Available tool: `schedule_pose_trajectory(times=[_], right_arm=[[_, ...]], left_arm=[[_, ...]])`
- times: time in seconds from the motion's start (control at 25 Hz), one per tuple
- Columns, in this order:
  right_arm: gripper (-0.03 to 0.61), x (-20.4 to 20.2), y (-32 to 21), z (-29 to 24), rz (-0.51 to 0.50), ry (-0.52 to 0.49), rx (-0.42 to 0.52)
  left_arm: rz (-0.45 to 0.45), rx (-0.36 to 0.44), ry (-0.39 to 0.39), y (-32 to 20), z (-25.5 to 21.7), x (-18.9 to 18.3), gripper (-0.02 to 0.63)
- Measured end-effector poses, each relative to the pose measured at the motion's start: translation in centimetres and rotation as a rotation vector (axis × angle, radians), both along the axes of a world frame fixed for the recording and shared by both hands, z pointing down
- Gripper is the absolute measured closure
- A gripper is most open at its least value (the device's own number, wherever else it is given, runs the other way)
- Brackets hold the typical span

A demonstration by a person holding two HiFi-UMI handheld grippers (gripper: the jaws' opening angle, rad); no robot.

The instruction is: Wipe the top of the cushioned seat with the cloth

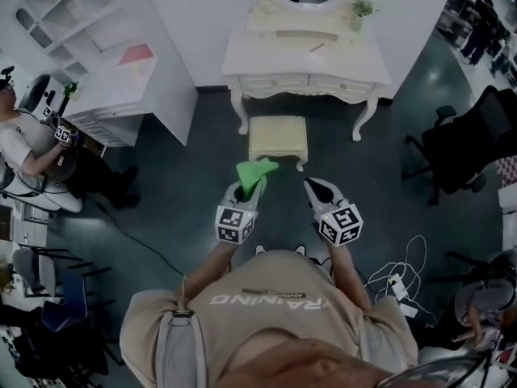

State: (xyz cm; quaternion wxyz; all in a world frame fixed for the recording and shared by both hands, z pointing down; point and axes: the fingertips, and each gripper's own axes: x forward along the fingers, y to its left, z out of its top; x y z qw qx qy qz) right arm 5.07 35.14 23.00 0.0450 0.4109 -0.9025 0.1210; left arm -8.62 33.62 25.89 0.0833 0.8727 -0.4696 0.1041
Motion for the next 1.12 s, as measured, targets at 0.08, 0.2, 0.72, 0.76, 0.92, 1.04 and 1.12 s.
schedule_pose_trajectory(times=[0.08, 0.2, 0.72, 0.76, 0.92, 1.04, 1.12], right_arm=[[0.577, -0.1, 0.2, -1.0, -0.022, -0.009, 0.006], [0.577, -0.7, 0.5, -1.8, -0.060, -0.048, 0.010], [0.577, -4.2, 1.1, -3.0, -0.082, 0.047, 0.090], [0.577, -4.2, 0.9, -3.4, -0.072, 0.048, 0.101], [0.577, -5.1, 0.9, -4.2, -0.080, 0.090, 0.133], [0.577, -5.6, 1.7, -4.1, -0.096, 0.107, 0.141], [0.577, -5.9, 2.1, -4.0, -0.103, 0.095, 0.128]], left_arm=[[0.002, 0.005, 0.007, 0.2, -1.0, 0.3, 0.566], [-0.019, 0.004, 0.038, 0.5, -1.9, 0.2, 0.566], [-0.053, 0.079, 0.018, 1.9, -4.1, -3.1, 0.566], [-0.054, 0.083, 0.016, 2.0, -4.4, -3.4, 0.566], [-0.035, 0.075, 0.023, 2.4, -4.7, -3.9, 0.566], [-0.023, 0.085, 0.030, 2.7, -5.0, -3.6, 0.566], [-0.027, 0.097, 0.026, 3.0, -5.2, -3.6, 0.566]])
